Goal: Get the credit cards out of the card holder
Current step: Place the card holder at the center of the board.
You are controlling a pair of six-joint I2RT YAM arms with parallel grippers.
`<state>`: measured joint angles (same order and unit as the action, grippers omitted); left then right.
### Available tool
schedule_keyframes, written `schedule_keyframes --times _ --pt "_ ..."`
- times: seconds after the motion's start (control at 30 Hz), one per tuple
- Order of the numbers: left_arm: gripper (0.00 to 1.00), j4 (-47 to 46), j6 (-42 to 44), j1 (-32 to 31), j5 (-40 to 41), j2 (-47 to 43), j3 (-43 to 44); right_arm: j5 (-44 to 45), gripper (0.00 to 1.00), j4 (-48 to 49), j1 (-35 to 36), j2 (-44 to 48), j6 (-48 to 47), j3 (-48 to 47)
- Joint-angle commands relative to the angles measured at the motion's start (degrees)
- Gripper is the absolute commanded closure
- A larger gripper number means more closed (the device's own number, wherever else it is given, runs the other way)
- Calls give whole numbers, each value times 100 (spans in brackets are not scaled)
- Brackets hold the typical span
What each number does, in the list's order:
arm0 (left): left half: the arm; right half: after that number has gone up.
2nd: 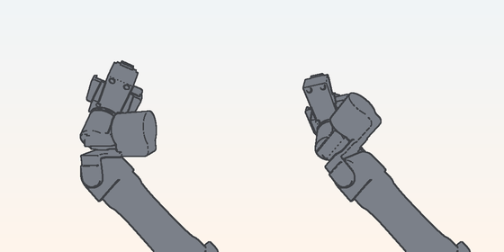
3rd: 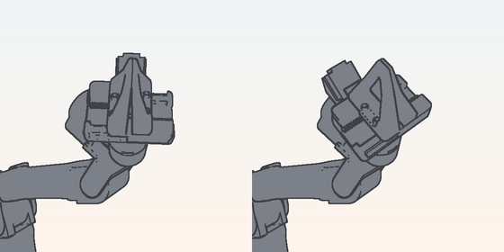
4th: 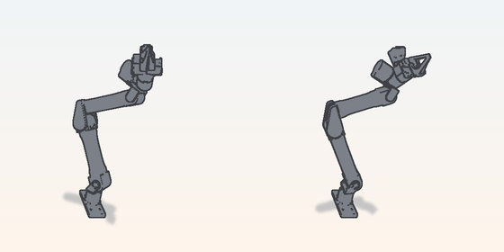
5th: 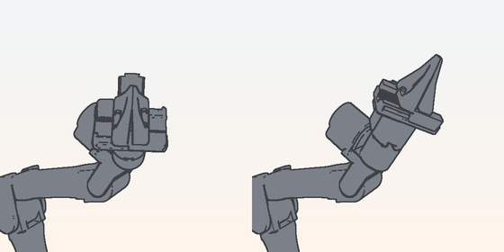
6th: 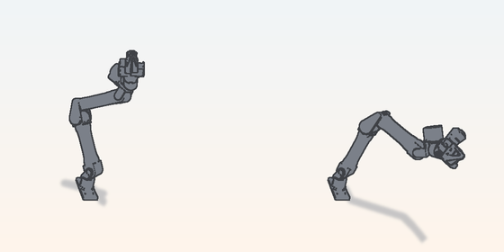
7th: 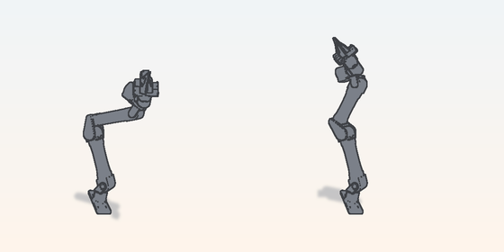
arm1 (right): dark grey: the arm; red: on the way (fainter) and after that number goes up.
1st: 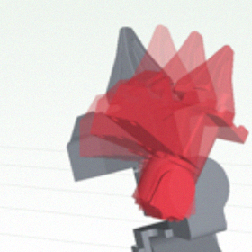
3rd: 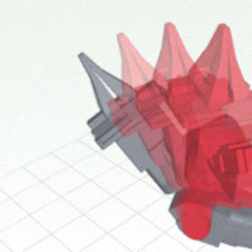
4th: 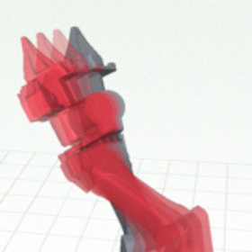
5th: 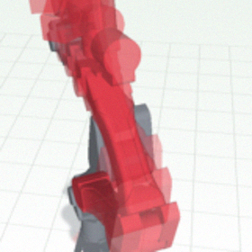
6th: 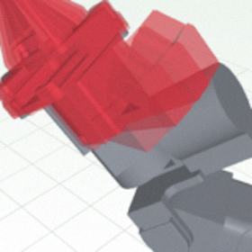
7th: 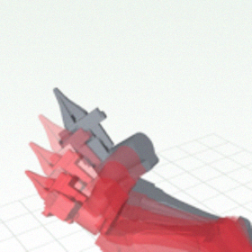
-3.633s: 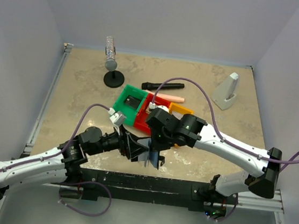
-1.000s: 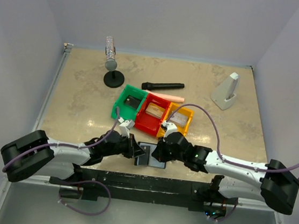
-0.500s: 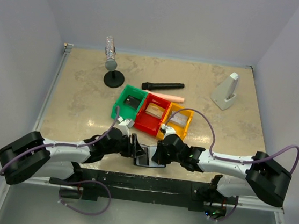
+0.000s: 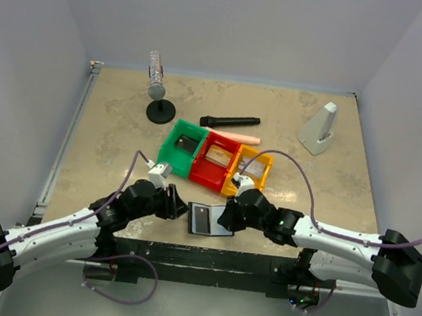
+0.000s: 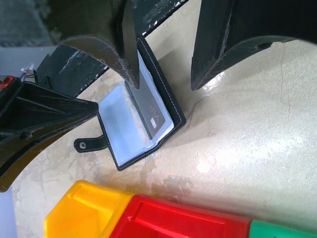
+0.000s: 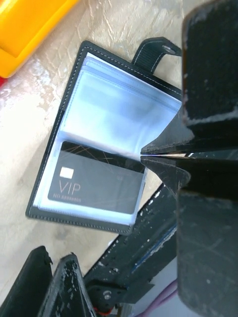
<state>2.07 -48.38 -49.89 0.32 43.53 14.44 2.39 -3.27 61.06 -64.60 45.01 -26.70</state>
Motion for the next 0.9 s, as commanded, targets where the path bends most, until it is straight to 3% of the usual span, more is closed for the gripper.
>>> schedule_keyframes --times 0.0,0.1,0.33,0.47,0.6,0.87 --pt "52 -11 -31 32 -170 -362 -2 52 87 -262 -6 535 -510 -318" --pt "57 -1099 -215 32 -690 -144 -230 -116 79 -192 -6 764 -748 -476" --pt "81 -3176 -646 23 -1604 1226 -450 -220 62 492 -6 607 -722 -407" --pt "90 -3476 -699 23 -1640 1737 -503 -520 62 19 -15 299 -731 -617" --pt "93 -3511 -787 23 -1438 1817 -705 -661 61 835 -15 264 -441 -196" --pt "97 -3362 -769 23 -1025 2001 -1004 -898 60 1012 -15 -290 -353 -266"
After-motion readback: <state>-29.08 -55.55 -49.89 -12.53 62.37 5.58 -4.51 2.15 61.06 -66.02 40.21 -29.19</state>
